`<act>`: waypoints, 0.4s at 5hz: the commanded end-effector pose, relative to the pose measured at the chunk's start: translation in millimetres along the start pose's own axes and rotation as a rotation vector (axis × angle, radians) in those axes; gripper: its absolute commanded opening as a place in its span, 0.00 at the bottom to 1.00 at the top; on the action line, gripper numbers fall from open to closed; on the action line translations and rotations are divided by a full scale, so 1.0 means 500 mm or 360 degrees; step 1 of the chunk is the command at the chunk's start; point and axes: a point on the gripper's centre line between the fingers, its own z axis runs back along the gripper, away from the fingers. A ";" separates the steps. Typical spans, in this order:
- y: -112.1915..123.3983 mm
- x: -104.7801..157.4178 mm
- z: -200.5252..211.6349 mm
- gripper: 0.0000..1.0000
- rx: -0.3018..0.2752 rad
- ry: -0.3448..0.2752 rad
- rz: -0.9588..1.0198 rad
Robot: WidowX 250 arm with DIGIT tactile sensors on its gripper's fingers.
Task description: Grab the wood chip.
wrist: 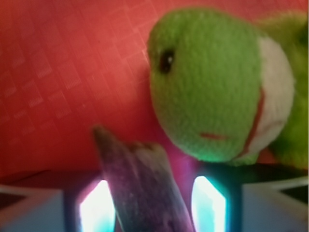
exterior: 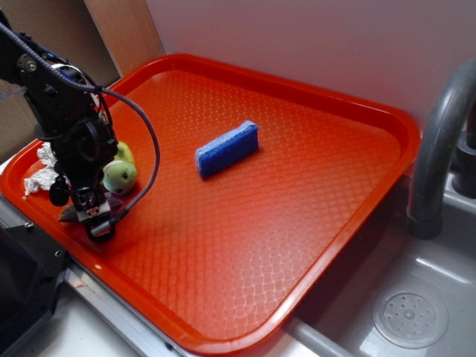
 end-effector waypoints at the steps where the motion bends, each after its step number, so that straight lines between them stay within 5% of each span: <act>1: -0.006 0.010 0.066 0.00 0.0052 -0.0137 -0.0013; 2: -0.008 0.050 0.169 0.00 0.0102 -0.0307 0.0201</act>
